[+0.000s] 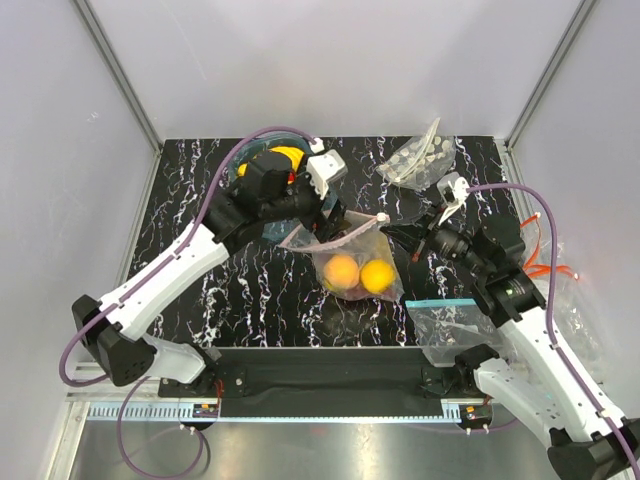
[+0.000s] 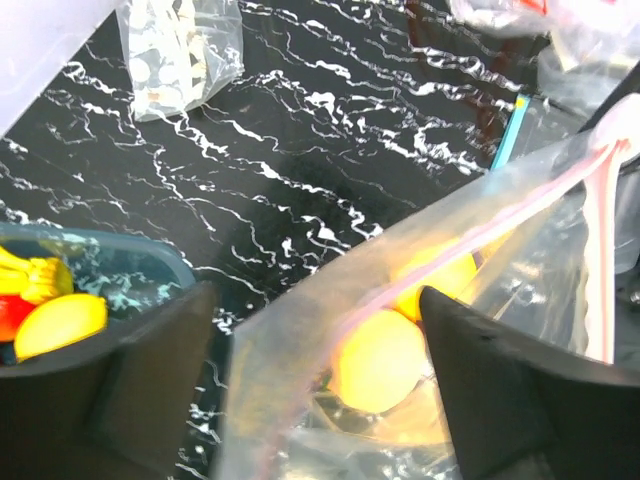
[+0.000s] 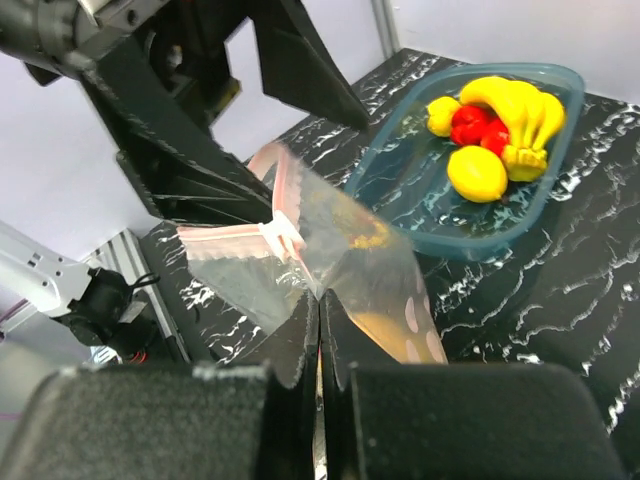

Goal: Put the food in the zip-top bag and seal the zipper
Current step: Zip the zipper food storage bag at the center of the board.

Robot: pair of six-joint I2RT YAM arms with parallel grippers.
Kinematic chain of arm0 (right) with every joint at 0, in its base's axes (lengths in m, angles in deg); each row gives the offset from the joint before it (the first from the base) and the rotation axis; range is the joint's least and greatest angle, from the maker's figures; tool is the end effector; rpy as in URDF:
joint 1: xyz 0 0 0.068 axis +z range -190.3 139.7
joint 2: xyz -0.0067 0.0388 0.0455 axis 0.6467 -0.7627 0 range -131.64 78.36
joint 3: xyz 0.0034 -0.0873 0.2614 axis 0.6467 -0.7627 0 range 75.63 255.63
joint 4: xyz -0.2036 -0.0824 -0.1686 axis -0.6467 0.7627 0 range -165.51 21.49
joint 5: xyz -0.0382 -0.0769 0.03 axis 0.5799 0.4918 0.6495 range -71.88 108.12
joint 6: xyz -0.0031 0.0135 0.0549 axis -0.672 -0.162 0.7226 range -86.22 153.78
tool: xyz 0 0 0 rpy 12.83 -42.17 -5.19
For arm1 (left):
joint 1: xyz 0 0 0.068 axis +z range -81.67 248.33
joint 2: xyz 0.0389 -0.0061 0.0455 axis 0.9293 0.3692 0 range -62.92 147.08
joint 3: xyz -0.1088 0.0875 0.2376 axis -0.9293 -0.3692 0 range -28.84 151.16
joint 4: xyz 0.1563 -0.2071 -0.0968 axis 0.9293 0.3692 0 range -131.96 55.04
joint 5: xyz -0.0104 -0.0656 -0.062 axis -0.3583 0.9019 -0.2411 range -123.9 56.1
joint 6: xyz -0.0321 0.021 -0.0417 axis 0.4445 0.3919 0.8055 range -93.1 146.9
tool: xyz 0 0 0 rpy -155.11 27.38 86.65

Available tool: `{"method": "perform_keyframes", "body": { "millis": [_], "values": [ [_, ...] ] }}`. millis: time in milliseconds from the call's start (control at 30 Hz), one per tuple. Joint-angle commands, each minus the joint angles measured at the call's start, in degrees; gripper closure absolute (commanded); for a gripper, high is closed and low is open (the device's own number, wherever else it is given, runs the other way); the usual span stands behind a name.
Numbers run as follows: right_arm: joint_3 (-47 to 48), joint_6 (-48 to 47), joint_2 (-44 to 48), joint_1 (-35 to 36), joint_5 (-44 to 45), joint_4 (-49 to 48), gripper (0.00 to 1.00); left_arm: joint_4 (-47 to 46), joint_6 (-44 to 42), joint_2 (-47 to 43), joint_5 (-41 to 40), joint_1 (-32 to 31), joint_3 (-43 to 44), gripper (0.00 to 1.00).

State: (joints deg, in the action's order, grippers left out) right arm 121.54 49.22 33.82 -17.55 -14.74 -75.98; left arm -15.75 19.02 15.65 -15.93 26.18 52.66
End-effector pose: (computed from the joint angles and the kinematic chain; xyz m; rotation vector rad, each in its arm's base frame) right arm 0.1732 0.0959 0.3704 -0.5719 1.5218 0.9588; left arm 0.2348 -0.2290 0.4042 1.0408 1.7350 -0.6945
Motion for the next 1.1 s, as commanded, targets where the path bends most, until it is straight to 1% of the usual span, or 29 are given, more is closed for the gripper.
{"method": "perform_keyframes", "body": {
  "millis": [0,67,200,367,433,467,533,600,800,867,1033,1067],
  "values": [
    [4.70,0.12,0.77,-0.15,5.43,6.43,1.00,1.02,1.29,-3.24,-1.54,0.31,4.02,0.04],
    [5.59,-0.15,0.15,-0.07,5.53,9.94,1.00,0.94,1.64,-3.77,-1.37,0.14,4.46,0.03],
    [5.59,0.11,0.23,-0.15,6.14,12.24,1.00,0.50,1.81,-4.47,-0.58,0.23,5.69,0.02],
    [5.77,0.20,1.73,-0.15,6.41,14.79,1.00,0.41,-0.02,-3.60,6.19,-0.30,7.80,0.01],
    [6.21,0.03,2.08,-0.15,6.49,15.58,1.00,1.72,-1.08,-2.19,3.75,-2.31,9.73,0.01],
    [6.47,0.03,2.08,-0.15,6.58,16.37,1.00,3.12,-3.00,-1.32,3.12,-3.19,10.95,0.01],
    [7.17,-0.41,2.17,-0.15,6.76,17.17,1.00,7.33,-4.51,1.58,2.24,-5.39,14.91,0.01],
    [7.79,-0.50,2.17,-0.07,6.93,18.22,1.00,9.54,-6.62,4.30,2.06,-7.23,17.89,0.01],
    [9.37,-0.94,2.52,-0.15,7.28,19.71,1.00,15.08,-10.84,9.84,0.84,-10.31,23.17,0.01],
    [10.16,-0.94,2.17,-0.15,7.90,21.38,1.00,15.88,-11.28,10.64,-1.19,-10.50,23.71,0.01],
    [11.92,-1.64,1.90,-0.15,7.46,24.19,1.00,16.05,-12.86,11.78,0.12,-10.58,23.88,0.06],
    [12.10,-1.73,1.99,-0.15,7.90,24.55,1.00,16.32,-13.12,12.05,0.30,-10.67,24.15,0.09]
  ]
}}
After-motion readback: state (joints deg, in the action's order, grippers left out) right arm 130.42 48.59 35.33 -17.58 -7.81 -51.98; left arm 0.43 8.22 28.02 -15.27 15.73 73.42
